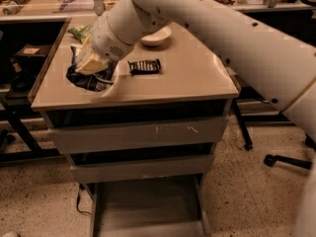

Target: Place blue chip bag into bottom drawer

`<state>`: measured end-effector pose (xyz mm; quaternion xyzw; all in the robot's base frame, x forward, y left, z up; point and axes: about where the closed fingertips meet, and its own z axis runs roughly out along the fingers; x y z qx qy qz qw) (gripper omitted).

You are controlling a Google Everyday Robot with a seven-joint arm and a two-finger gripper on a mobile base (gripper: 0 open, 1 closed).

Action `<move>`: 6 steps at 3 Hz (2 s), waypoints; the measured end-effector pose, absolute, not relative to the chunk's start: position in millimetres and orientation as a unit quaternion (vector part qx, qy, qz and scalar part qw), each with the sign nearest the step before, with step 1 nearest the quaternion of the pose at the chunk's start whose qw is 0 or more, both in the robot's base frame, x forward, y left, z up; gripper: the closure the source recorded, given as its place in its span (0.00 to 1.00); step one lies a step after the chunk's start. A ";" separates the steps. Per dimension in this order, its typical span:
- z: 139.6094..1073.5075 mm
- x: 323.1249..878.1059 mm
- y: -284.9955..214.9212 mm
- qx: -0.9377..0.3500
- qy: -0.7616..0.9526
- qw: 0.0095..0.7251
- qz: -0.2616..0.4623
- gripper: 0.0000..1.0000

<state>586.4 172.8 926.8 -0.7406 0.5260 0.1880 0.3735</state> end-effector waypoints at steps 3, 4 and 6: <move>929.9 439.9 150.7 -0.687 0.618 0.324 0.202 1.00; 931.2 440.1 151.3 -0.688 0.617 0.325 0.201 1.00; 851.9 391.2 161.2 -0.628 0.655 0.323 0.268 1.00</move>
Offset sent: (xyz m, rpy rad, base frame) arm -0.2356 -0.0236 0.0012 -0.0321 0.3037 -0.2478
